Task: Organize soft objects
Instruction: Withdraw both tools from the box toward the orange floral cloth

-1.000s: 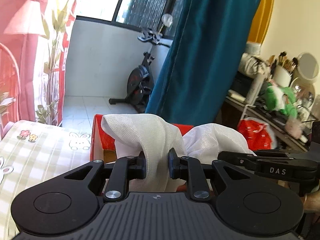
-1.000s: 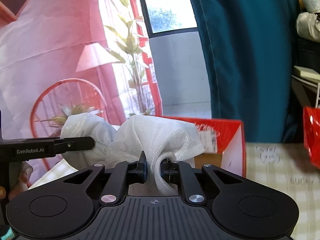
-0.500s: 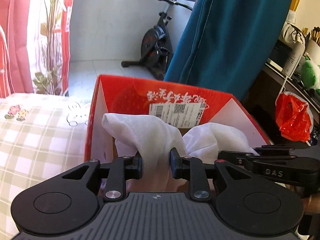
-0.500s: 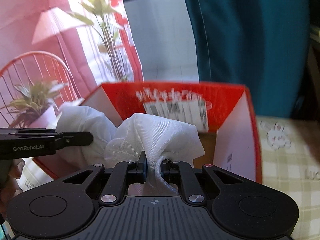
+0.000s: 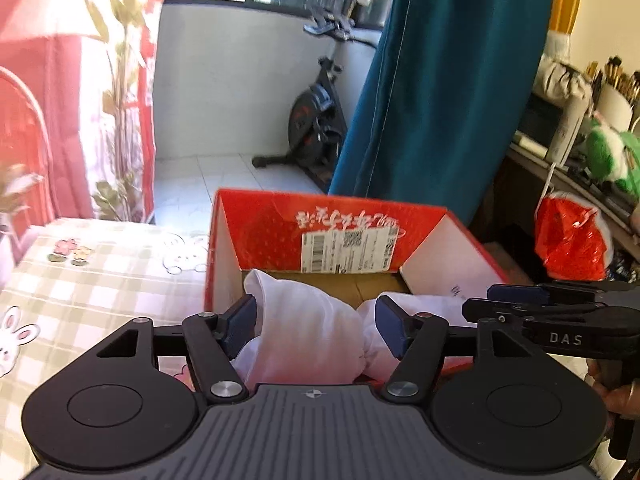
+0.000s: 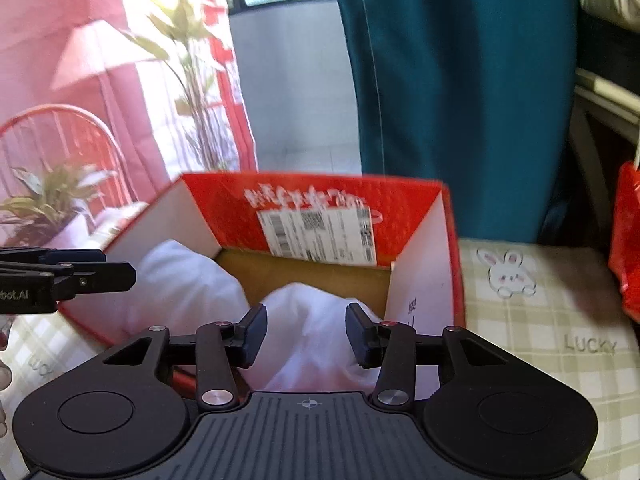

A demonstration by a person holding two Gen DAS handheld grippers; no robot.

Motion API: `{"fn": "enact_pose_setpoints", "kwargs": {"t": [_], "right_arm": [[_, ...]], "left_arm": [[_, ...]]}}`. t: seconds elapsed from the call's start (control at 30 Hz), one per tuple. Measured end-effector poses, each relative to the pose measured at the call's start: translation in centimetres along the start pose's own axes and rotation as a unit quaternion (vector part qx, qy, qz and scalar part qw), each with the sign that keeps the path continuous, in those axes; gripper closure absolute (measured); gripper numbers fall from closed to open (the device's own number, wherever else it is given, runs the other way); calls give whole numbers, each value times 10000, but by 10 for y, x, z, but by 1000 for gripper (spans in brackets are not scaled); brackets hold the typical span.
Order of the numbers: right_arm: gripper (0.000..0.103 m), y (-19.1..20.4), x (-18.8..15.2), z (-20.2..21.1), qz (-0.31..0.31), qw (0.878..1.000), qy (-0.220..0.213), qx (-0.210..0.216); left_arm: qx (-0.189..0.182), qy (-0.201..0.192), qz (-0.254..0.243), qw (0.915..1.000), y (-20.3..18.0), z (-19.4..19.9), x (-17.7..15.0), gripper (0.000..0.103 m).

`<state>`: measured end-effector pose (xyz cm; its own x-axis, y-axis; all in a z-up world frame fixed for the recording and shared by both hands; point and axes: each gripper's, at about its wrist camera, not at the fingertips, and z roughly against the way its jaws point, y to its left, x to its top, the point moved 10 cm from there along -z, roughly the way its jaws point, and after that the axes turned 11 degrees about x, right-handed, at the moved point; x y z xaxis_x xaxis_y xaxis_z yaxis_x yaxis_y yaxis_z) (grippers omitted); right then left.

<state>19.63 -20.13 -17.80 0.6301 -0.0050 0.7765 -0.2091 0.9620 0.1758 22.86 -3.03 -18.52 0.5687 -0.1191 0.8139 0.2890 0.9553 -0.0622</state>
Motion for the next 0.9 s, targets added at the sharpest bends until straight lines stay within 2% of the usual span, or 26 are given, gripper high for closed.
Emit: {"fn": "enact_pose_setpoints", "kwargs": {"t": [0.2,0.27,0.43,0.53,0.57,0.77,0.9], "right_arm": [[58,21,-6,38,40,9993,-152,340],[58,35,-21,52,77,9988,-68,475],[58,49,-54,65,120,9985,143,508],[58,53,-69,69,71,9983,227,531],[58,56,-85,71,-25,9979,299,569],[58,57,-125,71,-200,9968,552,537],[63,51,-158,60,-181,9943,981,370]], "left_arm": [[-82,-38,309,9995,-3,46,-16,34],[-124,-39,340,9993,-5,57,-24,34],[-241,126,491,9984,-12,77,-58,34],[-440,409,763,9953,-15,79,-80,34],[-475,506,818,9942,-16,78,-87,34],[-307,868,785,9927,-14,63,-120,33],[-281,1024,862,9906,-12,54,-137,33]]}}
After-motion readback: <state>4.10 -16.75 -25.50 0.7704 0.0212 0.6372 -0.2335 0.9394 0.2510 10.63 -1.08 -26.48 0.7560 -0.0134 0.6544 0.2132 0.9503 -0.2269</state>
